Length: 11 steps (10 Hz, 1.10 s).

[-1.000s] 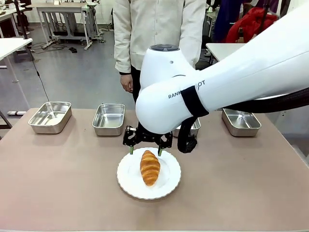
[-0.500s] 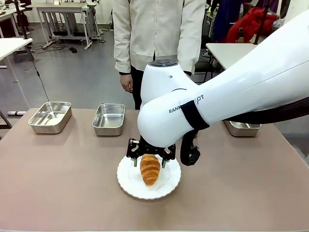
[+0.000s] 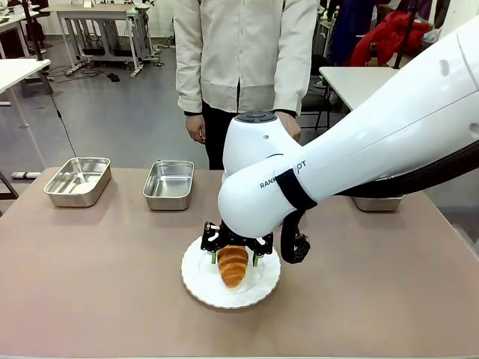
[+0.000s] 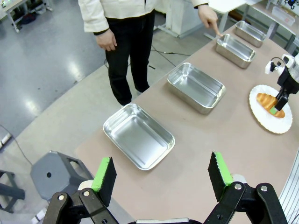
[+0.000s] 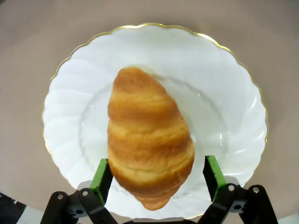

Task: Place the bread in the container.
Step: Place the Butter Roll into the Airtight Container indicated by the human.

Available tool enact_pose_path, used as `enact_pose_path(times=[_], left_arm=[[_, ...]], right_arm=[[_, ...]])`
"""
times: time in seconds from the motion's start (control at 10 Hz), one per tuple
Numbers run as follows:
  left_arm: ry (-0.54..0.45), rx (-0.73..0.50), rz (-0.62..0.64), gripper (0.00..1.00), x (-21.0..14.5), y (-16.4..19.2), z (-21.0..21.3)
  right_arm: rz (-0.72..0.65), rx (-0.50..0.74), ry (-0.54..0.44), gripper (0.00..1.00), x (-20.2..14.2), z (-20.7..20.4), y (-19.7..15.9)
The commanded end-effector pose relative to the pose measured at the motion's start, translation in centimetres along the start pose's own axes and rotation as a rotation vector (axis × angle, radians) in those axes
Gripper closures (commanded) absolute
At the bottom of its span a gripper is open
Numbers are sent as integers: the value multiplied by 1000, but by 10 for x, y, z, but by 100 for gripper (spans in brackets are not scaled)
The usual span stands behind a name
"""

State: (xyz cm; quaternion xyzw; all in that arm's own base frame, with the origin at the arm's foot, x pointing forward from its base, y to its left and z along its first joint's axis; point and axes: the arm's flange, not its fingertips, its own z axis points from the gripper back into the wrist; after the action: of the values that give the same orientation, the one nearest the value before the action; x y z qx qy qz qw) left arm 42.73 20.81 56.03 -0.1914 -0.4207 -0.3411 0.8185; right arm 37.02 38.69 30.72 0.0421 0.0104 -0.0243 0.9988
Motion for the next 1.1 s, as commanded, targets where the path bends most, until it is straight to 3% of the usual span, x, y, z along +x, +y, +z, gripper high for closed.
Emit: enact_pose_path(times=[0.0,0.2,0.3,0.4,0.5,0.6,0.7,0.8,0.9,1.0], left_arm=[[-4,0,-2,0,0,-1,2],[-4,0,-2,0,0,-1,2],[-4,0,-2,0,0,-1,2],[-4,0,-2,0,0,-1,2],[-4,0,-2,0,0,-1,2],[-4,0,-2,0,0,-1,2],[-4,0,-2,0,0,-1,2],[-4,0,-2,0,0,-1,2],[-4,0,-2,0,0,-1,2],[-4,0,-2,0,0,-1,2]], right_arm=[[-7,-28,-34,0,4,-5,9],[19,-32,-16,5,4,-5,11],[59,-29,-38,20,2,-5,13],[66,-30,-48,25,3,-4,14],[81,-34,-47,40,2,-3,14],[82,-41,-45,25,2,-3,15],[83,-62,-38,60,3,-5,15],[57,-112,-67,45,4,-4,15],[72,-31,-27,45,-3,-2,9],[72,-31,-27,45,-3,-2,9]])
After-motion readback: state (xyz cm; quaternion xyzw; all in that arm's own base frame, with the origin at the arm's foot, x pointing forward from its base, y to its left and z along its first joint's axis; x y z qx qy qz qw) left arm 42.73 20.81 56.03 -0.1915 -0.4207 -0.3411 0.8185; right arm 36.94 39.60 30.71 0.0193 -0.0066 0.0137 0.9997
